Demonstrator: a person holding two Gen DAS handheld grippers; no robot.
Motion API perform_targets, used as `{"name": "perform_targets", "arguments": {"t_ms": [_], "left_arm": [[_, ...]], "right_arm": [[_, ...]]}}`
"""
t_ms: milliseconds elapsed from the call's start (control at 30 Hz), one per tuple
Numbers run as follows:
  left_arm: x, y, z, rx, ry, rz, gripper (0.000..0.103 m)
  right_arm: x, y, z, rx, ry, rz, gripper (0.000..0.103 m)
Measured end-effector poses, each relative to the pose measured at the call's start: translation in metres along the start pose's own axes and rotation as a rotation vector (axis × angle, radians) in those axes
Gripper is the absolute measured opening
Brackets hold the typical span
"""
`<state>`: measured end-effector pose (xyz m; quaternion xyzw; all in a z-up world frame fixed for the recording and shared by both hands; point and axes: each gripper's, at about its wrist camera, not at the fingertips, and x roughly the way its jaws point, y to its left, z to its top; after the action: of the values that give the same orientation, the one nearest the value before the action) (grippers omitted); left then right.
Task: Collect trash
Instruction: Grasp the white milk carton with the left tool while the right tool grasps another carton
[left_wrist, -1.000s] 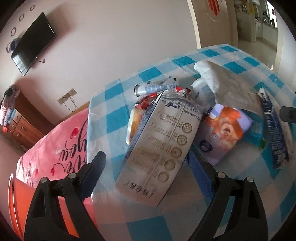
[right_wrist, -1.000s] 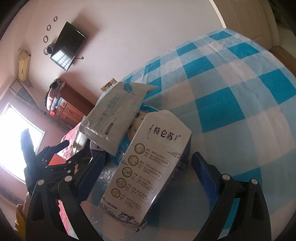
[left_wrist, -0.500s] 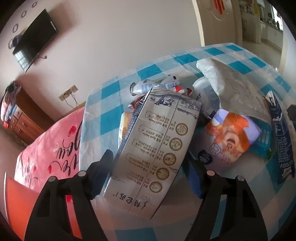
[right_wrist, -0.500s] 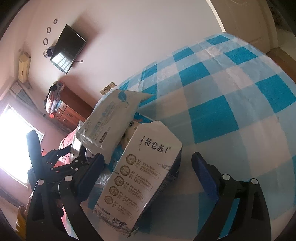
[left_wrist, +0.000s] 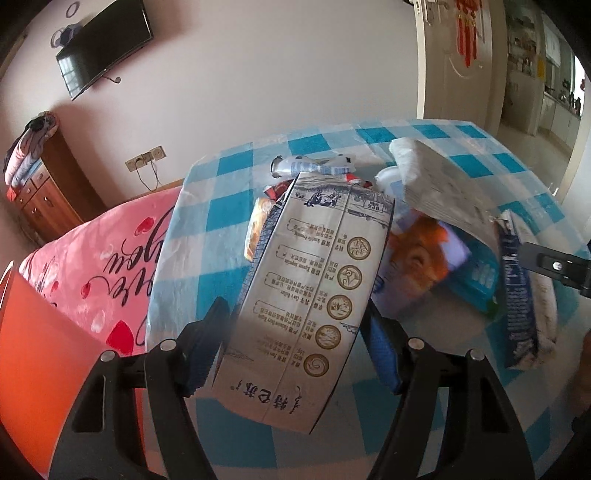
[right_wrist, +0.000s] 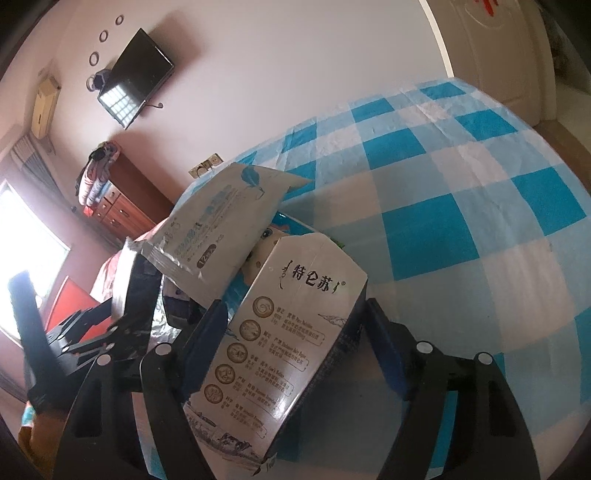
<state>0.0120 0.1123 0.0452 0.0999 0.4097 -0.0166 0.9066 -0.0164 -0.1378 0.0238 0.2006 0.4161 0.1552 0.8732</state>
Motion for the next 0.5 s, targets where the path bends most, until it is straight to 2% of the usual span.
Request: {"name": "perform_targets", "arguments": {"t_ms": [100,267,333,367,467,500], "left_arm": [[-0.006,0.002,-0.006,-0.028,0.000,-0.009,0.071],[-0.015,0.005,-0.021,-0.068,0.004,-0.020,0.071],[-0.016,0.006,-0.028,-0.080,0.011,-0.030,0.071],[-0.017,0.007,-0.031,-0.087,0.014,-0.037,0.071],[-0.019,0.011,-0.041,-0.114,0.018,-0.062,0.071],[-0.021,0.012,-0.044,-0.120,0.015,-0.074,0.071]], "right_arm": [[0.003,0.004,-0.003,-0.013,0.013,-0.016,0.076],[0.006,0.017,-0.008,-0.086,0.006,-0.089,0.076],[0.008,0.020,-0.010,-0.105,0.007,-0.104,0.079],[0.009,0.022,-0.011,-0.117,0.009,-0.103,0.083],[0.011,0.027,-0.014,-0.143,0.016,-0.103,0.085],[0.013,0.030,-0.014,-0.162,0.031,-0.075,0.085]]}}
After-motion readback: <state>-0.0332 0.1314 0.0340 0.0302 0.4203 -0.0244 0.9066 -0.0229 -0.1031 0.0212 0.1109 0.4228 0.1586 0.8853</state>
